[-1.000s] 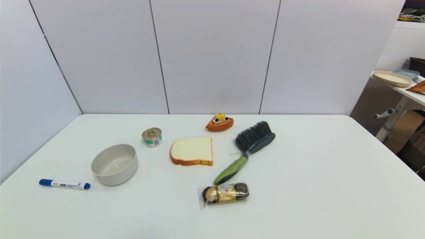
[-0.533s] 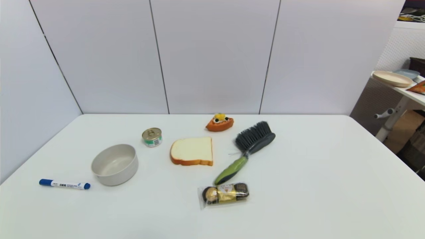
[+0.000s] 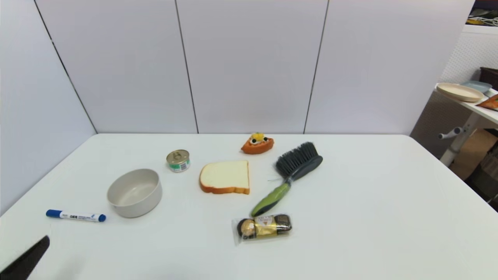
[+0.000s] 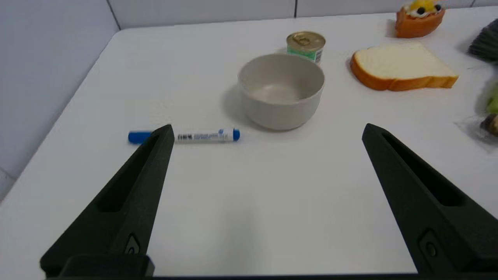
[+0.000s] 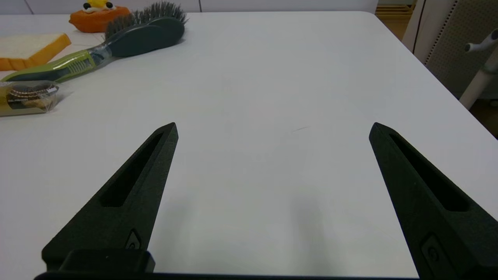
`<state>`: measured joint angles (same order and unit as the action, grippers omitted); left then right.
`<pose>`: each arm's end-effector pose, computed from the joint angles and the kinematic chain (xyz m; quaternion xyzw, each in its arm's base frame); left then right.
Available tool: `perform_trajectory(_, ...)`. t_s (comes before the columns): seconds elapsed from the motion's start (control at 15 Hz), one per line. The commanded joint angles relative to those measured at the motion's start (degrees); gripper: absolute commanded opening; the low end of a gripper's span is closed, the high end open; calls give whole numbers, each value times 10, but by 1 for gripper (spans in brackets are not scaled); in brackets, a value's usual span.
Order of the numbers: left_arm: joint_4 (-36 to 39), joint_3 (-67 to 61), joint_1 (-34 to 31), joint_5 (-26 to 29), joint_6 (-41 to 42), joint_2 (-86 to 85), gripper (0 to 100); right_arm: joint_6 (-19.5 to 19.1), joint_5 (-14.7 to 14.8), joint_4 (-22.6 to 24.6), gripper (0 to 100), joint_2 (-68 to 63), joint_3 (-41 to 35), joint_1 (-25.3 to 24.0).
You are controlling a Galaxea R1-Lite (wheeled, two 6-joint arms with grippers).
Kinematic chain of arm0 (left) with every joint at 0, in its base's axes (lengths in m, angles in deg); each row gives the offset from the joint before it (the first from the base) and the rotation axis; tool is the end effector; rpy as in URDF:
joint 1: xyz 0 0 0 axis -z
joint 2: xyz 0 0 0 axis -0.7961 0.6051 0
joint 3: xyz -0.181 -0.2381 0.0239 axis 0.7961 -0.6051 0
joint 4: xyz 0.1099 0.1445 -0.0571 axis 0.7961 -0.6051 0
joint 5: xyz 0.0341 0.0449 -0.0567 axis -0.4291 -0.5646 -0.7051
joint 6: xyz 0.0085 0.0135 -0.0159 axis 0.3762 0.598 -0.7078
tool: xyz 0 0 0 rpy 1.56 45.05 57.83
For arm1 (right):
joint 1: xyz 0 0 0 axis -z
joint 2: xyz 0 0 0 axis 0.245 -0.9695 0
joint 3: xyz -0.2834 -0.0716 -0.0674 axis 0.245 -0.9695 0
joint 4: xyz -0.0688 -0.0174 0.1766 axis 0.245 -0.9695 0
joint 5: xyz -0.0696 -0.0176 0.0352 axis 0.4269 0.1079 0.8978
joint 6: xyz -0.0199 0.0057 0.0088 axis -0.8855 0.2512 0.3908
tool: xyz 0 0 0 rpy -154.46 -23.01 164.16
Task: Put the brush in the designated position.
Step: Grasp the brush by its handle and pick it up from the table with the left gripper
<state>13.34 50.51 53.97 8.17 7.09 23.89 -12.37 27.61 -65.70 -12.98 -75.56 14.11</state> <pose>0.0261 -0.0024 0.1640 0.0427 0.0431 -0.0525 0.9968 -0.0228 -0.0001 0.0748 0.0039 0.0032 -0.0010 1.0000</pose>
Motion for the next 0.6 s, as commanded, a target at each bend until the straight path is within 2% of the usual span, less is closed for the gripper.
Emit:
perform_trajectory(0.07,75,373,192,127,120,481,100,0,0,0,100,-1,-1,0)
perform_trajectory(0.13,75,443,249,126,119,569,100,0,0,0,100,-1,-1,0)
perform_trajectory(0.33,72,584,336,108,113,755,100,0,0,0,100,-1,-1,0)
perform_trajectory(0.6,71,670,415,1,21,911,100,0,0,0,100,-1,-1,0)
